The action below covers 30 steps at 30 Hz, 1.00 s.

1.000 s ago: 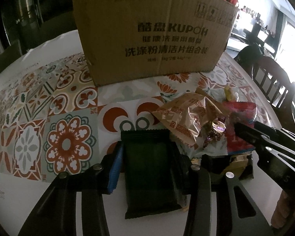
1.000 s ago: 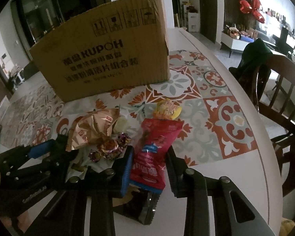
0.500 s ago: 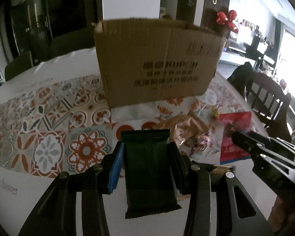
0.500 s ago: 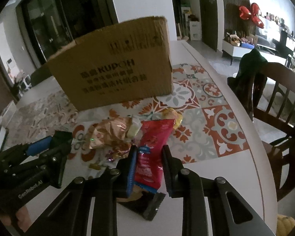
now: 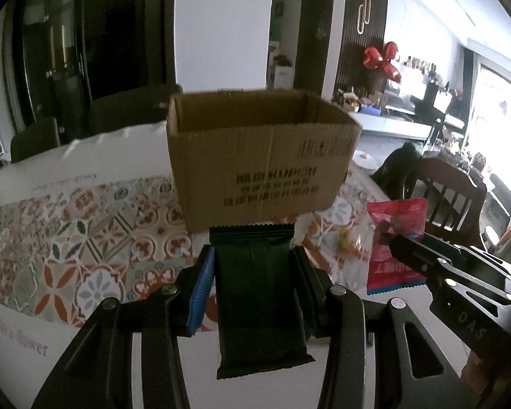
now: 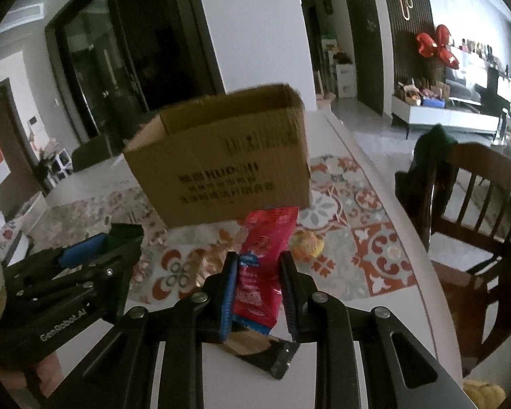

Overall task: Organize snacks
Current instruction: 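Carry both packets over the box and open both tools to drop them inside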

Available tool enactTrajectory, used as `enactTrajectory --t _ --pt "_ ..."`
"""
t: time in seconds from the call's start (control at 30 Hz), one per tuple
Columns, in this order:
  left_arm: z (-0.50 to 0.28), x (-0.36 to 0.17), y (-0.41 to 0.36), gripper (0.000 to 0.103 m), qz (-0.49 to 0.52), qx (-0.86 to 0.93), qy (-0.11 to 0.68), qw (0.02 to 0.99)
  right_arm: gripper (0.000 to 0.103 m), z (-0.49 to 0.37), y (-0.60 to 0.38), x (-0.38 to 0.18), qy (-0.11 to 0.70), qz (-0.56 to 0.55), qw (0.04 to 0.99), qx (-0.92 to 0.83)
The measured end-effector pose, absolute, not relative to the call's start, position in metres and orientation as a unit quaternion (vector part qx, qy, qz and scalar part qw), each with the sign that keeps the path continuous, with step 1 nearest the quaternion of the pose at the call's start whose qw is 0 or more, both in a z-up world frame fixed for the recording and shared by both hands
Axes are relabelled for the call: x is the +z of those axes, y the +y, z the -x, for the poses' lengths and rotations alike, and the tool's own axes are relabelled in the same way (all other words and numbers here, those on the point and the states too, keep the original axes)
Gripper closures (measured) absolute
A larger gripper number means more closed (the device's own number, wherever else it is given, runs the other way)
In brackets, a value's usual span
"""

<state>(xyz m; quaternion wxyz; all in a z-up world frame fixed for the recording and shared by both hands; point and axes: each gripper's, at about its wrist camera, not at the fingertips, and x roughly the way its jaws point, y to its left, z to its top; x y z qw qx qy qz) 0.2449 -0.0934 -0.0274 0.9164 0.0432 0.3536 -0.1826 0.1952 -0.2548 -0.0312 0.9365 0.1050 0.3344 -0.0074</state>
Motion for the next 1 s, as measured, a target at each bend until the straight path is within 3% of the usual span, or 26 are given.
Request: enactTrajectory --t 1.0 --pt "-0.298 0.068 -0.107 0.059 -0.058 -0.193 0.270 0.942 0.078 -0.253 -0.261 0.054 0.251 -0.093 0.963 0.036"
